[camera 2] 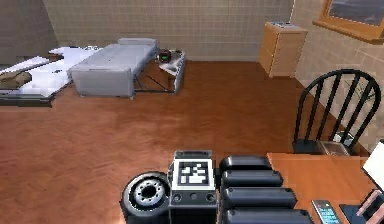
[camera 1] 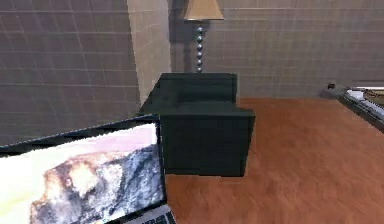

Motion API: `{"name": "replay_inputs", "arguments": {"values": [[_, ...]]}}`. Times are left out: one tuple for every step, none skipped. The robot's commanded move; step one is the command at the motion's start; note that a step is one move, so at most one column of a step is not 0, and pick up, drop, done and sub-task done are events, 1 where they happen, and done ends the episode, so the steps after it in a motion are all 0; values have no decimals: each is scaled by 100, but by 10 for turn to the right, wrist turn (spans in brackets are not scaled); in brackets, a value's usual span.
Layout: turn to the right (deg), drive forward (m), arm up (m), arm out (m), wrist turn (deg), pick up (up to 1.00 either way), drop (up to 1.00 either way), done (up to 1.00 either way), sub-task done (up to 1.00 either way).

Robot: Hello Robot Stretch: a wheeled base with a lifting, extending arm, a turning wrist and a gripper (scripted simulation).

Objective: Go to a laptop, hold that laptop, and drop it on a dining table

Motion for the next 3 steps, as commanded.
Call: {"name": "replay_inputs", "arguments": {"values": [[450,0,0,0,0,0,0,0,0],[300,0,0,0,0,0,0,0,0],[0,0,0,48,0,0,0,0,0]]}}
